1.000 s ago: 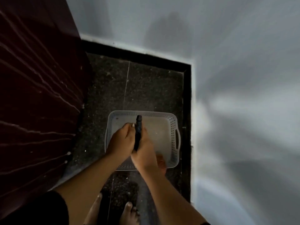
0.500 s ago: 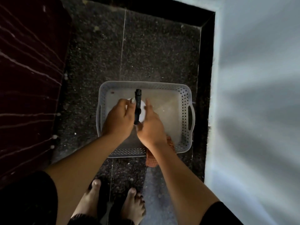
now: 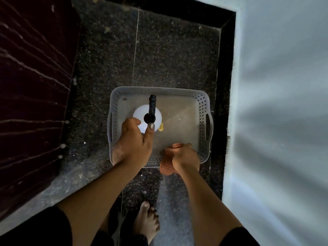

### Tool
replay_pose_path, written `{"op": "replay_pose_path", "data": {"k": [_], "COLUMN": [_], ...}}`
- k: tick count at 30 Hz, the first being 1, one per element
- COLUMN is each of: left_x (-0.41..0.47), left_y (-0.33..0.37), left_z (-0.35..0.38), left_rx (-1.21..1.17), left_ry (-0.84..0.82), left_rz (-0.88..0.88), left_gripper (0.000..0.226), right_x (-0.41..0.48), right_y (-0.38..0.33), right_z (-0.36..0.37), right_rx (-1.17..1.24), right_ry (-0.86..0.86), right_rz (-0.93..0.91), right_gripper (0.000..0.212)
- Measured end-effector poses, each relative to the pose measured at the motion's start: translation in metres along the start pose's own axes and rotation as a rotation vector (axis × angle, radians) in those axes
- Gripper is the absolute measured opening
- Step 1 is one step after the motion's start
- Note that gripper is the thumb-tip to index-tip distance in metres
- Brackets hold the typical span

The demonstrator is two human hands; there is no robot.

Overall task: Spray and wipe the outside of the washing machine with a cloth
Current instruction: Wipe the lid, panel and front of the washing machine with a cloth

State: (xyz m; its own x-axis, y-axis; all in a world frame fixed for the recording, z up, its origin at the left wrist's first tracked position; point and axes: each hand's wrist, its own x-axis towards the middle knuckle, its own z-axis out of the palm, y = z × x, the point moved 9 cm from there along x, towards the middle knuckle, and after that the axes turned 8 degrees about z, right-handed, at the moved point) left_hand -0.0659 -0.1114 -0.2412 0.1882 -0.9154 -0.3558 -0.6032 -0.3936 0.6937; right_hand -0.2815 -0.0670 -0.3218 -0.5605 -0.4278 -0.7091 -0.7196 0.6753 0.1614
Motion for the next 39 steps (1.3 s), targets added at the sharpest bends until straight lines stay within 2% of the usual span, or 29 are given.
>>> {"op": "replay_pose_path", "data": {"k": [5,8,11,14,17,19,21,24,28,31,34,36,39], "left_x": [-0.016,-0.028,-0.045,-0.055,-0.056,-0.059,-0.072,-0.1,-0.135,-0.152,-0.15,-0.147,-0.128], "left_y": [0.044,0.077,0.13,0.207,0.286,0.338,0.381,0.435,0.455,0.437,0.387,0.352,0.289], "left_z": [-0.026,-0.041,-0.07,-0.136,-0.223,-0.295,-0.348,-0.461,-0.604,-0.7,-0.778,-0.817,-0.872], "left_rx": [0.049,-0.054,-0.179,-0.327,-0.518,-0.641,-0.799,-0.927,-0.774,-0.532,-0.336,-0.247,-0.092], "left_ry": [-0.035,-0.11,-0.161,-0.078,0.063,0.144,0.127,0.146,0.33,0.502,0.651,0.689,0.604], "left_rz": [0.102,0.137,0.154,0.198,0.205,0.2,0.219,0.336,0.546,0.626,0.583,0.564,0.528], "left_gripper": [0.031,0.031,0.041,0.049,0.053,0.043,0.034,0.043,0.052,0.053,0.04,0.036,0.042], "right_x": [-0.038,-0.082,-0.144,-0.222,-0.308,-0.376,-0.437,-0.549,-0.687,-0.774,-0.828,-0.852,-0.89], "right_y": [-0.006,-0.016,-0.033,-0.052,-0.067,-0.073,-0.072,-0.093,-0.147,-0.202,-0.266,-0.305,-0.375], "right_z": [-0.065,-0.12,-0.193,-0.291,-0.391,-0.46,-0.51,-0.582,-0.609,-0.59,-0.552,-0.524,-0.482], "right_rx": [0.211,0.55,0.929,1.141,1.238,1.278,1.258,1.129,0.759,0.556,0.427,0.367,0.398], "right_ry": [-0.039,-0.087,-0.13,-0.099,-0.042,0.002,0.052,0.149,0.403,0.517,0.544,0.549,0.493], "right_rz": [-0.109,-0.219,-0.362,-0.52,-0.651,-0.748,-0.831,-1.026,-1.237,-1.339,-1.347,-1.331,-1.303], "right_gripper": [0.03,0.02,0.027,0.039,0.047,0.05,0.054,0.06,0.061,0.053,0.045,0.048,0.044]}}
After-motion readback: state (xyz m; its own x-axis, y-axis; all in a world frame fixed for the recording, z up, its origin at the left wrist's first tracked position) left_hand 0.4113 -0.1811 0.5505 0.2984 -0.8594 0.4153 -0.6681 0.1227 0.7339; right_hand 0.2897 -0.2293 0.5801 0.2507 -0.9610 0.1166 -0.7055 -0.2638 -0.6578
